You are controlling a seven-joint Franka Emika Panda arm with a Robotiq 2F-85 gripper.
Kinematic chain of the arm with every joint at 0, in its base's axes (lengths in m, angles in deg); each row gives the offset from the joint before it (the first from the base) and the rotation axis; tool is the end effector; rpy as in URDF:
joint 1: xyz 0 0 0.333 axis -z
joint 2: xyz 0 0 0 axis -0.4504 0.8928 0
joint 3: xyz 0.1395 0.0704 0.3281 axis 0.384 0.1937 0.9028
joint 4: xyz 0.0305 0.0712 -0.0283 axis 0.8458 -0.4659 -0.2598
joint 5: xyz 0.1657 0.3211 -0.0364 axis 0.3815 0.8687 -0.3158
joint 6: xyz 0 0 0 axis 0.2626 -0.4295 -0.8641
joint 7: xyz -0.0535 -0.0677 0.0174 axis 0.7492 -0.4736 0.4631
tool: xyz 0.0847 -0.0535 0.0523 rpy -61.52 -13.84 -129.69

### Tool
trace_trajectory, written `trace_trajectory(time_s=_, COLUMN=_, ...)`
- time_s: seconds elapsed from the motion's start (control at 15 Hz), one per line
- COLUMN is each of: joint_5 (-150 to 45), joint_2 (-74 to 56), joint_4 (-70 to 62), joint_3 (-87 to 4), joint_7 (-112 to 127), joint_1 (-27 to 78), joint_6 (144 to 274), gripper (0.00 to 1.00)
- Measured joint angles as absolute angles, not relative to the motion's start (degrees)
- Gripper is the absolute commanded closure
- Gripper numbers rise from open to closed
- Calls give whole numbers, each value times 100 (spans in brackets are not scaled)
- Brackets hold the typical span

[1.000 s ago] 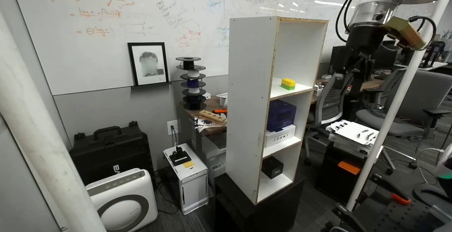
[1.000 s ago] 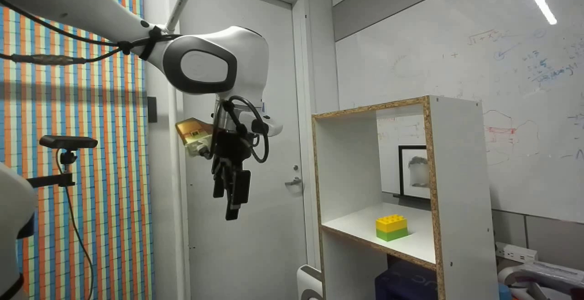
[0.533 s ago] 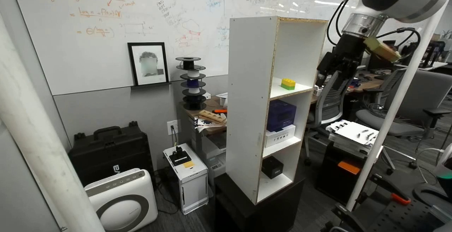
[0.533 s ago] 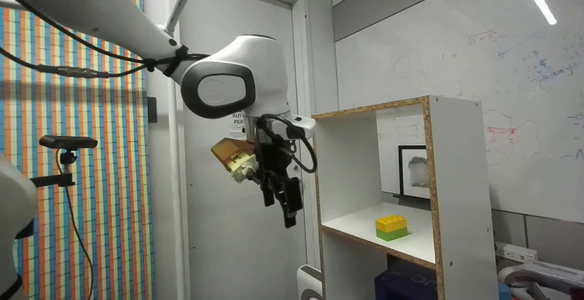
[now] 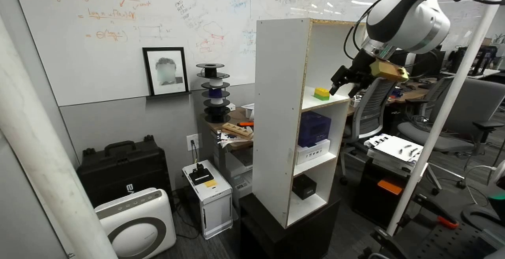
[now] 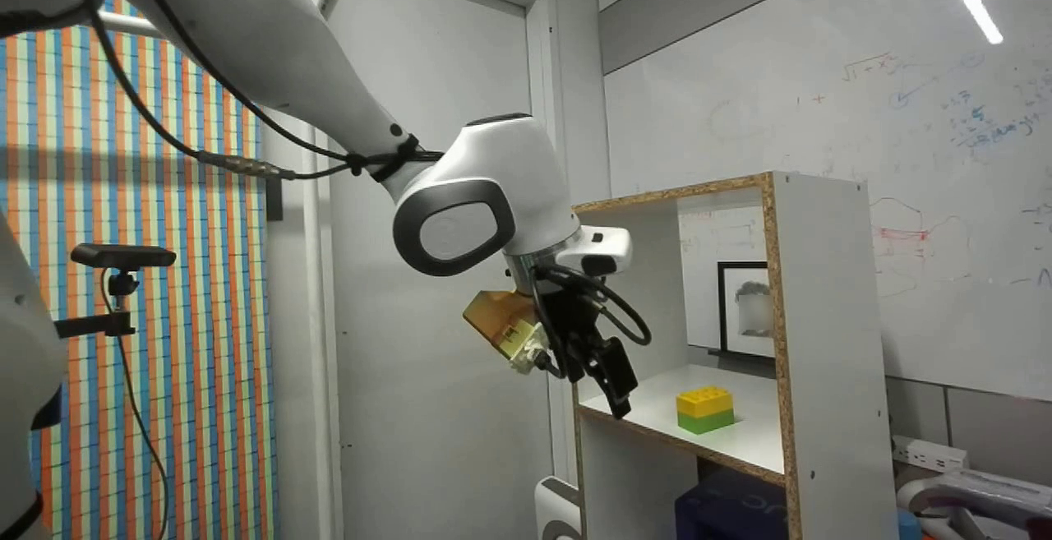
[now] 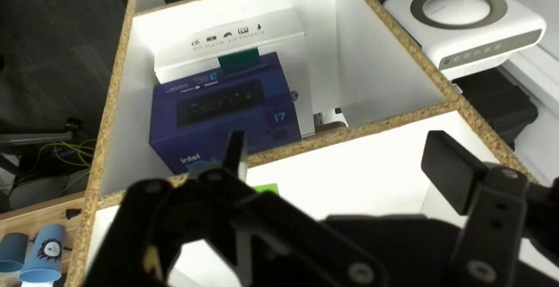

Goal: Put the lego bricks on the top of the shelf

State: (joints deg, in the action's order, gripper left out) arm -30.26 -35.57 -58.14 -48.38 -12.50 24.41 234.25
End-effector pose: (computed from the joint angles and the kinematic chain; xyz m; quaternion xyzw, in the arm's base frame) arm 0.4379 -0.0853 0.4343 -0.9702 0.0914 -0.2157 0.0618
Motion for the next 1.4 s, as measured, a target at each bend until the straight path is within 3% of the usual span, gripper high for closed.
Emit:
trace_trajectory(time_s=0.6, joint_5=-2636, joint_2=-1907, joint_4=-4541, joint_3=-4838, joint_7=-1266, joint_1=2323, joint_6=24421, gripper=0)
trace_trajectory(time_s=0.67, joint_5=-2636, joint_2=-1746, joint_4=-4432, joint_3=-4838, joint_7=-1265, joint_1=2323, joint_6=24504, gripper=22)
trace_trajectory(time_s=0.73, joint_5=-2636, joint_2=-1596, joint_4=-4327, joint_3=-4838, joint_7=-1265, joint_1=2324, joint_6=24573, gripper=26)
trace_trajectory(time_s=1.2, joint_5=-2645, joint_2=-1099, joint_4=-3853, joint_3=-4829, joint_7=-1239, joint_1=2340, joint_6=24705, gripper=82)
trace_trajectory(time_s=1.27, joint_5=-2882, joint_2=-1143, joint_4=-3863, joint_3=-4823, joint_7=-1088, joint_1=2402, joint_6=24587, gripper=88)
trace_trajectory(time_s=1.4, joint_5=-3479, joint_2=-1363, joint_4=-3952, joint_3=-4789, joint_7=-703, joint_1=2576, joint_6=24151, gripper=84)
